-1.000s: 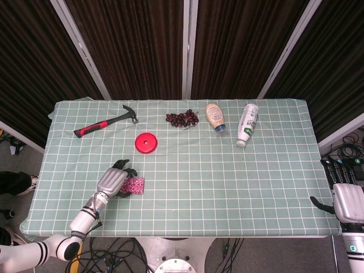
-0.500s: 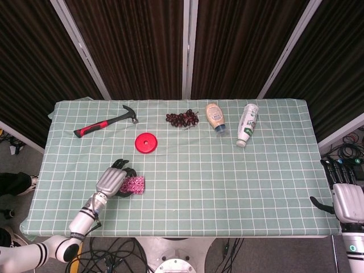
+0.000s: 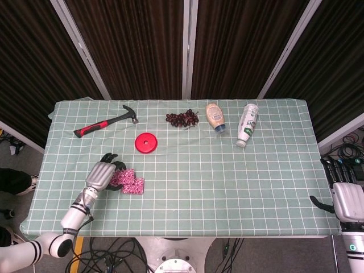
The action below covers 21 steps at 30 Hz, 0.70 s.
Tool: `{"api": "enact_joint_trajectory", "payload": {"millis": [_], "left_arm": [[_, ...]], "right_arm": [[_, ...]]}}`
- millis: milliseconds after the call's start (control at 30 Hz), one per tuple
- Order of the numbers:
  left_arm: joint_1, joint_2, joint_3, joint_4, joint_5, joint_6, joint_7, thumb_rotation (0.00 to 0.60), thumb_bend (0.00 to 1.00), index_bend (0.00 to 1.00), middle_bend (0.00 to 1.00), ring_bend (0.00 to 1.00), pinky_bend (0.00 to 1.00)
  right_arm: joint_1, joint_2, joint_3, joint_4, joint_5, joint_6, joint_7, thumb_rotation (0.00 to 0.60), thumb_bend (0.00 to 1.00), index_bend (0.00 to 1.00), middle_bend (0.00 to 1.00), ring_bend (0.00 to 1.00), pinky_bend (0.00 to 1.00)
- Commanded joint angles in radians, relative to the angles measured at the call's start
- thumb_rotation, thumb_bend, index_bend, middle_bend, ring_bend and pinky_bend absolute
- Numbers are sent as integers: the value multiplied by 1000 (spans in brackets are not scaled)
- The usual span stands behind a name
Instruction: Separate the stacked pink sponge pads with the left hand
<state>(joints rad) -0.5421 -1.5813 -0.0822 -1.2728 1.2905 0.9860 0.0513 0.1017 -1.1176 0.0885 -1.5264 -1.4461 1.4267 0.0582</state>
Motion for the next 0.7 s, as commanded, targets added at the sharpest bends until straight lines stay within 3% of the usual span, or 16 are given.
{"api": "enact_joint_trajectory", "payload": {"millis": [33,333,533,700], "left_arm": [[-2,3,-21,71,-29,-29,-54,600,252,372,429,100,81],[1,-20,-30,176,-26,-48,-154,600,251,364,421,100,80],[7,-41,-21,219,22,-18,-223,600,223,193,154,41,82],[6,-37,-21,224,37,-13,-248,600,216,163,98,26,81]], "right_arm": [[1,2,1,-5,1,-1,-6,600,72,0,0,0,0],[9,4,1,-30,-3,-6,-36,600,72,0,0,0,0],[10,9,2,-41,1,-7,-45,600,73,0,0,0,0],[8,11,3,-40,6,-7,-41,600,73,0,0,0,0]]}}
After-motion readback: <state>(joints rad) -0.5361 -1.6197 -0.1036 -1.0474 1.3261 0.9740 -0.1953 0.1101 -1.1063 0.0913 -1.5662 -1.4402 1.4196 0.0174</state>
